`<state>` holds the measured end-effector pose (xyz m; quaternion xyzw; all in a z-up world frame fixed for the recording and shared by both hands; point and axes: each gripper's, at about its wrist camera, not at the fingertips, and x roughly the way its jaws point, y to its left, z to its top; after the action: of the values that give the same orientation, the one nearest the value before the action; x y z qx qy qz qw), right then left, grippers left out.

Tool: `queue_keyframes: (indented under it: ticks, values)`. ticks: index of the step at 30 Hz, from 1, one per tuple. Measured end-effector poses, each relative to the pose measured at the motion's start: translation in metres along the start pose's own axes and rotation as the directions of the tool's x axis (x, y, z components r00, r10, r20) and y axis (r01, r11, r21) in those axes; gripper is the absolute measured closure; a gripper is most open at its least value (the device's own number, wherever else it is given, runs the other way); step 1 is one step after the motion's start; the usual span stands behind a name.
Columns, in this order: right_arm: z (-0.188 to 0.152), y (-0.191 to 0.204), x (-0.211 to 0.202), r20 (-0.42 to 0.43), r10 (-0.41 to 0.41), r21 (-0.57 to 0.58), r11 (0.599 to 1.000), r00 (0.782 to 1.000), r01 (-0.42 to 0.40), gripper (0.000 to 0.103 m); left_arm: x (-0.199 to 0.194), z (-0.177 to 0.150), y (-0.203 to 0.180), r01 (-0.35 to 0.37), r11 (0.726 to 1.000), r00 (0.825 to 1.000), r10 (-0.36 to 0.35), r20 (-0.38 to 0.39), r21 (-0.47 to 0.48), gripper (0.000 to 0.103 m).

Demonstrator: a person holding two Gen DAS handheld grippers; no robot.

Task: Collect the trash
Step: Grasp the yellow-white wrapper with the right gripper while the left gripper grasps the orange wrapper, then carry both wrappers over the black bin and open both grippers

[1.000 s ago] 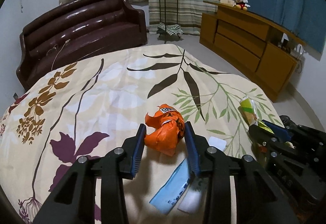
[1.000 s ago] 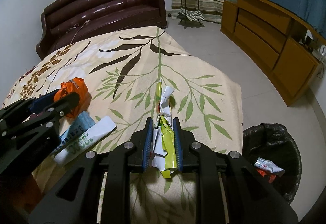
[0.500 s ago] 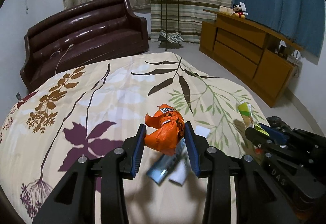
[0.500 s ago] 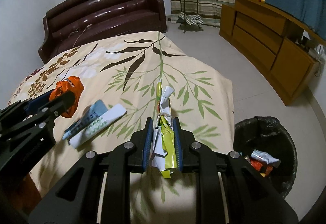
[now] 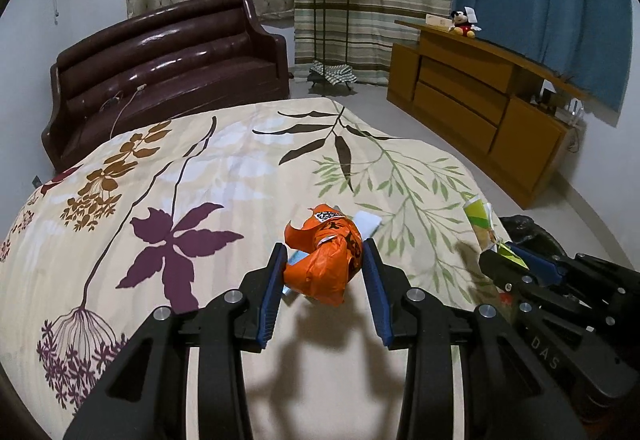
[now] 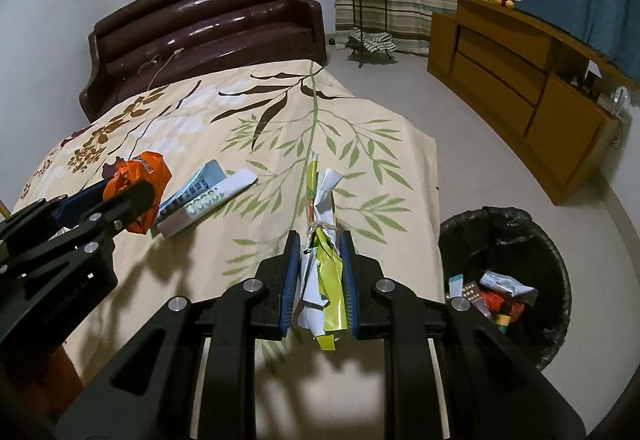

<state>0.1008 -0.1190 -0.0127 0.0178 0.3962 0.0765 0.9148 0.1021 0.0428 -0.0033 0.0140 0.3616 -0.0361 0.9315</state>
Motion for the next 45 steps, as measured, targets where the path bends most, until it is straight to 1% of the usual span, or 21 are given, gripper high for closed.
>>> queue_keyframes:
  ticks: [11,20,25,32,36,45]
  values:
    - [-0.012,-0.022,-0.019,0.02,-0.021,0.029,0.999,1.0,0.021,0.083,-0.011,-0.006,-0.024,0.016,1.0,1.0,-0.016,0.018,0.015,0.064]
    - [-0.019,-0.061,-0.032,0.042,-0.078,0.08,0.994,0.996,0.074,0.083,-0.011,-0.005,-0.062,0.054,0.997,0.998,-0.056,0.029,0.061,0.064]
    - [-0.024,-0.092,-0.039,0.049,-0.128,0.126,0.985,0.991,0.121,0.083,-0.006,-0.003,-0.087,0.085,0.992,0.996,-0.089,0.031,0.091,0.064]
    - [-0.031,-0.137,-0.043,0.044,-0.2,0.2,0.962,0.979,0.187,0.083,0.004,-0.001,-0.125,0.126,0.982,0.991,-0.131,0.029,0.137,0.064]
    - [-0.035,-0.154,-0.042,0.036,-0.231,0.222,0.951,0.972,0.217,0.083,0.01,0.001,-0.144,0.141,0.977,0.989,-0.148,0.03,0.157,0.064]
    - [-0.041,-0.175,-0.033,0.02,-0.26,0.24,0.939,0.965,0.248,0.083,0.028,0.003,-0.178,0.165,0.967,0.985,-0.171,0.017,0.195,0.064]
